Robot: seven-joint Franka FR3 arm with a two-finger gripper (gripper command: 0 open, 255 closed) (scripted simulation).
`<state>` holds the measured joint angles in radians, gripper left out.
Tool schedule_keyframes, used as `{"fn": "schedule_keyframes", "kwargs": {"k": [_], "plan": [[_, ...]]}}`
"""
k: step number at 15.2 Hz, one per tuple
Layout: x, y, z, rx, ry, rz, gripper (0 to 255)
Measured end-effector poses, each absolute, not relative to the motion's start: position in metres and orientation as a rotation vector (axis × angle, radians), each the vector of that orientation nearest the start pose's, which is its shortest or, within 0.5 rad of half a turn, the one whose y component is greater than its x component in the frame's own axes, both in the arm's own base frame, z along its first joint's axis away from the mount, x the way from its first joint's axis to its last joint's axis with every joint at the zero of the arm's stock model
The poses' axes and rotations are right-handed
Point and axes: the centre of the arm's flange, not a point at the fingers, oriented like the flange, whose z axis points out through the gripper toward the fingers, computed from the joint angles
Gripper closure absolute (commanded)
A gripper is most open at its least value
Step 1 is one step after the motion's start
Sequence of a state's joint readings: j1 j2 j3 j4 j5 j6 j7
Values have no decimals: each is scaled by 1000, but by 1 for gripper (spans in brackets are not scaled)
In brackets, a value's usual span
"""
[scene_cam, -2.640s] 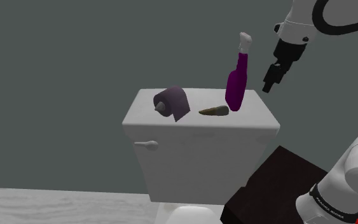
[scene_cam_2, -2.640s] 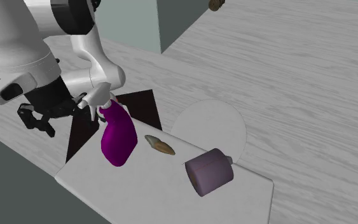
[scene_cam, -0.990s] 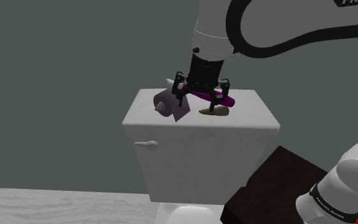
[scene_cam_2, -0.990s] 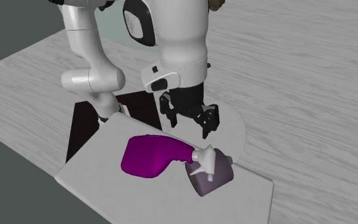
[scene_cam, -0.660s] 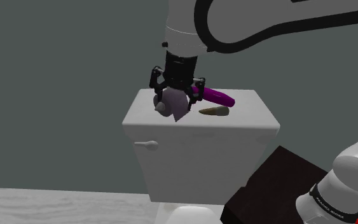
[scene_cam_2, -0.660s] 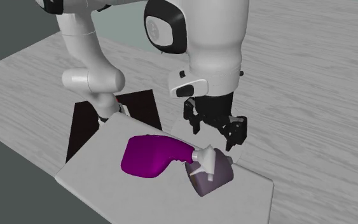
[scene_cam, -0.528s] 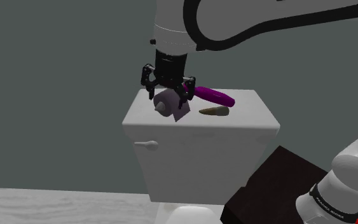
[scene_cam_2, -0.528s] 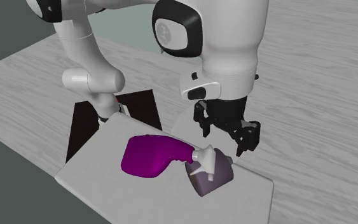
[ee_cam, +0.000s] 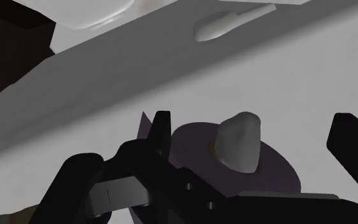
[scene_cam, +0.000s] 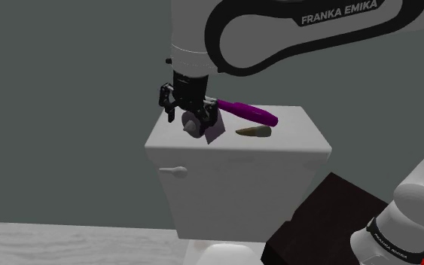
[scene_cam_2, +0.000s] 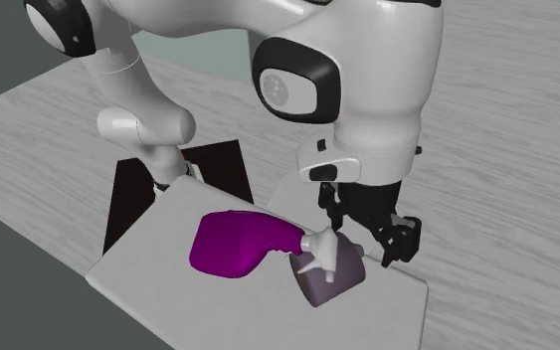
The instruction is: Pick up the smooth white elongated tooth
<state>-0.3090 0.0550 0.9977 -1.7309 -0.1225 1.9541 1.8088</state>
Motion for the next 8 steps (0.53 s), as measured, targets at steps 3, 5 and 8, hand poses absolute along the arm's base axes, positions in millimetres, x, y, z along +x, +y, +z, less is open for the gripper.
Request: {"fn": "schedule_keyframes", "kwargs": {"k": [3, 5, 8], "plan": [[469, 361, 556, -2543, 1543, -193, 255], [468, 361, 554, -2542, 1543, -193, 255], [468, 361, 555, -2540, 1541, -196, 255]]}}
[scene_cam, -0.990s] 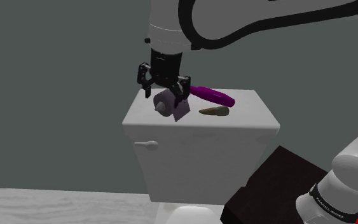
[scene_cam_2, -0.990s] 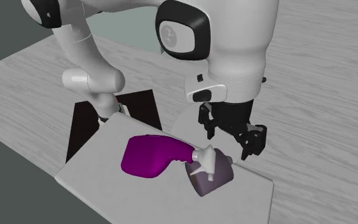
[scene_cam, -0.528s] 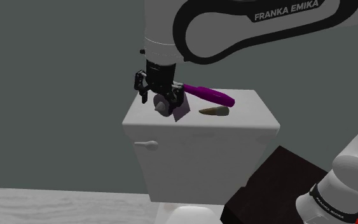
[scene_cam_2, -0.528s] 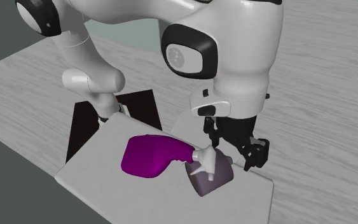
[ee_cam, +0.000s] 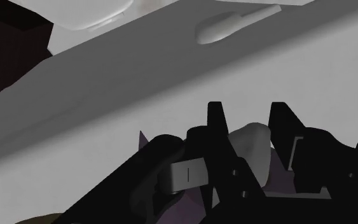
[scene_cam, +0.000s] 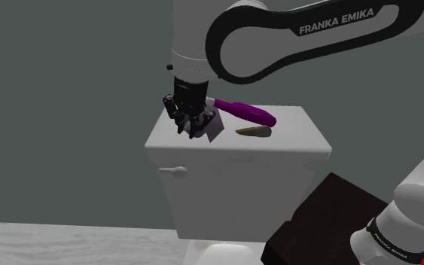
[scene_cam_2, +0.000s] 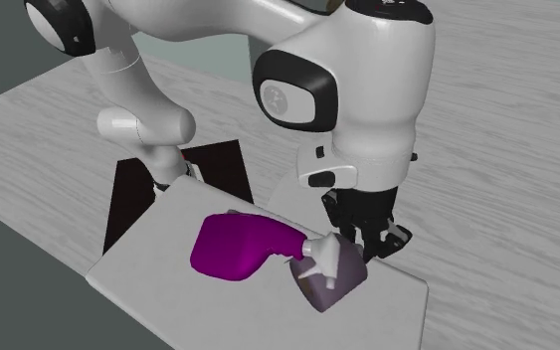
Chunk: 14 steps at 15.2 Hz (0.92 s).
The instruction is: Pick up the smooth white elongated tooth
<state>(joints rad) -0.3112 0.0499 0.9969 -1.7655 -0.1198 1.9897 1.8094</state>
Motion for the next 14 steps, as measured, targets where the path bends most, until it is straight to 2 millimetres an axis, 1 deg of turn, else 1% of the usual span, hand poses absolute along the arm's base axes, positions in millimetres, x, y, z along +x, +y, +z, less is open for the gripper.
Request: {"fn": "schedule_keyframes", "kwargs": {"k": [6, 8, 14], "plan": [[468, 361, 557, -2541, 1541, -194, 255], [468, 361, 564, -2542, 1542, -194, 255], [467, 361, 597, -2542, 1543, -193, 255]]}}
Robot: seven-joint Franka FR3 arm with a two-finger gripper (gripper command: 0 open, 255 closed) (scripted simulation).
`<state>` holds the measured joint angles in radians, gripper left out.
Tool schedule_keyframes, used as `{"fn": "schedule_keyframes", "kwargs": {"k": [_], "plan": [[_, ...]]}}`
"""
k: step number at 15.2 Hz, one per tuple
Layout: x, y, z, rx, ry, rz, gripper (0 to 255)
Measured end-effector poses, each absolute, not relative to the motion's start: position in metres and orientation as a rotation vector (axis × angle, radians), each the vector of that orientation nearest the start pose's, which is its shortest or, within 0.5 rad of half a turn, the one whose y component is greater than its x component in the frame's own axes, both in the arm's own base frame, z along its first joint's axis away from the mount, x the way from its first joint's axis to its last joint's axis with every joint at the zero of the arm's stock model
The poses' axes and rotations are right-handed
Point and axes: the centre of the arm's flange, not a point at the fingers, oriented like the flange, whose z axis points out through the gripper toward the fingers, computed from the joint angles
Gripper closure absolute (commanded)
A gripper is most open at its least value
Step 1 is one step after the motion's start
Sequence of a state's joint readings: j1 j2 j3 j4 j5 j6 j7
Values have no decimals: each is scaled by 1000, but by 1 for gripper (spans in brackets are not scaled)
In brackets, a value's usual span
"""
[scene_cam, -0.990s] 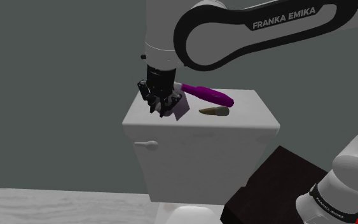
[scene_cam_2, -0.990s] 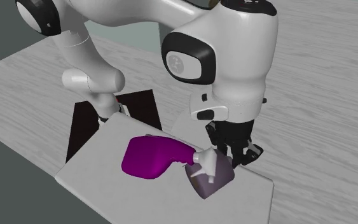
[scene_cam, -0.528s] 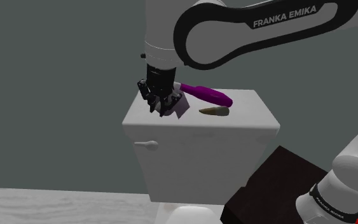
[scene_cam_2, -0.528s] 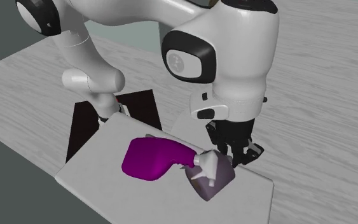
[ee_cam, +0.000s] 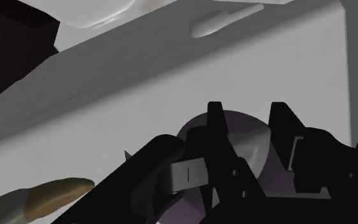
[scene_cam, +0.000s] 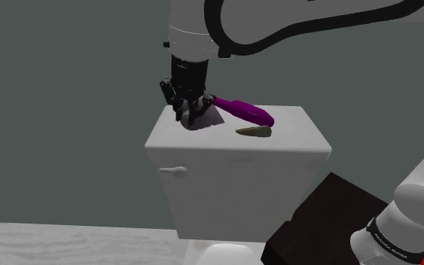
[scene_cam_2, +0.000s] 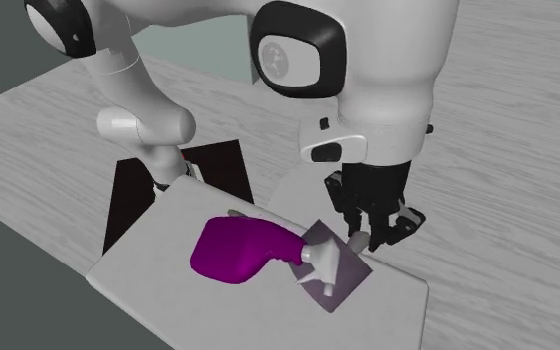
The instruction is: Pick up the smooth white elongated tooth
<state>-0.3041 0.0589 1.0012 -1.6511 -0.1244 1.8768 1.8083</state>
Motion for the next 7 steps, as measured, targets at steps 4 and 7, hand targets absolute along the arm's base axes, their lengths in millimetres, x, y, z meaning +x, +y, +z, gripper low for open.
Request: {"fn": "schedule_keyframes", "kwargs": {"k": [4, 7], "plan": [[469, 360, 617, -2542, 1543, -193, 255], [469, 361, 631, -2542, 1543, -193, 255]]}}
